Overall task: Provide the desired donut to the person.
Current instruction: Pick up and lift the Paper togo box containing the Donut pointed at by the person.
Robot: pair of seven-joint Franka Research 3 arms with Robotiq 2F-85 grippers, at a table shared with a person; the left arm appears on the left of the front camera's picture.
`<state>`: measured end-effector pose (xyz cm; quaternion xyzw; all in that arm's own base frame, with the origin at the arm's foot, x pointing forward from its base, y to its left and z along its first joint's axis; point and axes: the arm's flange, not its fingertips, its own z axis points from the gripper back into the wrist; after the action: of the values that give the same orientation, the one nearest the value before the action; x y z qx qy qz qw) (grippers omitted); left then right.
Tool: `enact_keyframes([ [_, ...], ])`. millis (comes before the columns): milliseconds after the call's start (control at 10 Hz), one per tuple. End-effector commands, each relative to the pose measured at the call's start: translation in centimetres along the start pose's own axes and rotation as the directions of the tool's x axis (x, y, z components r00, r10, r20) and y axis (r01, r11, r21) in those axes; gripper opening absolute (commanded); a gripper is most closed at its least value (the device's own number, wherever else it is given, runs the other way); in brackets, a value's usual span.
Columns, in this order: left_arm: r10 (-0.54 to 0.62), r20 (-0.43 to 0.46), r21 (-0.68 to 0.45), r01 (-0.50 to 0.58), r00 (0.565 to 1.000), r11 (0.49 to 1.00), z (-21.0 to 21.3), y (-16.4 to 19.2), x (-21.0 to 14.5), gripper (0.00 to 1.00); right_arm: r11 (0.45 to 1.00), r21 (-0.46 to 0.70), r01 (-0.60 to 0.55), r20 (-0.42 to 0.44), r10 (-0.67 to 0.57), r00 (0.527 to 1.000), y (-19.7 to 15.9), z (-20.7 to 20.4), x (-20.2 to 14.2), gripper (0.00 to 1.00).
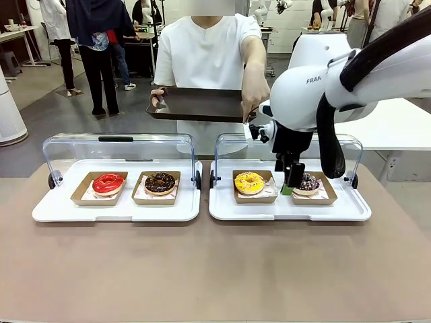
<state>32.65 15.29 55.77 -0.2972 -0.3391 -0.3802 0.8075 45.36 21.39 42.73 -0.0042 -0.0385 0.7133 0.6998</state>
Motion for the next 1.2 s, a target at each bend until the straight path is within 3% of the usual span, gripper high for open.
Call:
enact_keyframes([
  [0, -0.008, 0.02, -0.008, 0.008, 1.0, 1.0, 0.1, 0.1, 0.1, 1.0, 1.0, 0.003, 0.007, -0.017, -0.007, 1.0, -1.3, -1.4, 0.8, 1.0],
  [500, -0.008, 0.02, -0.008, 0.008, 1.0, 1.0, 0.1, 0.1, 0.1, 1.0, 0.999, 0.038, -0.02, -0.062, 0.023, 0.998, -3.0, -4.6, 1.9, 1.0],
  [1100, -0.008, 0.02, -0.008, 0.008, 1.0, 1.0, 0.1, 0.1, 0.1, 1.0, 0.998, 0.06, -0.011, -0.045, 0.014, 0.999, -5.1, -7.2, 2.0, 1.0],
])
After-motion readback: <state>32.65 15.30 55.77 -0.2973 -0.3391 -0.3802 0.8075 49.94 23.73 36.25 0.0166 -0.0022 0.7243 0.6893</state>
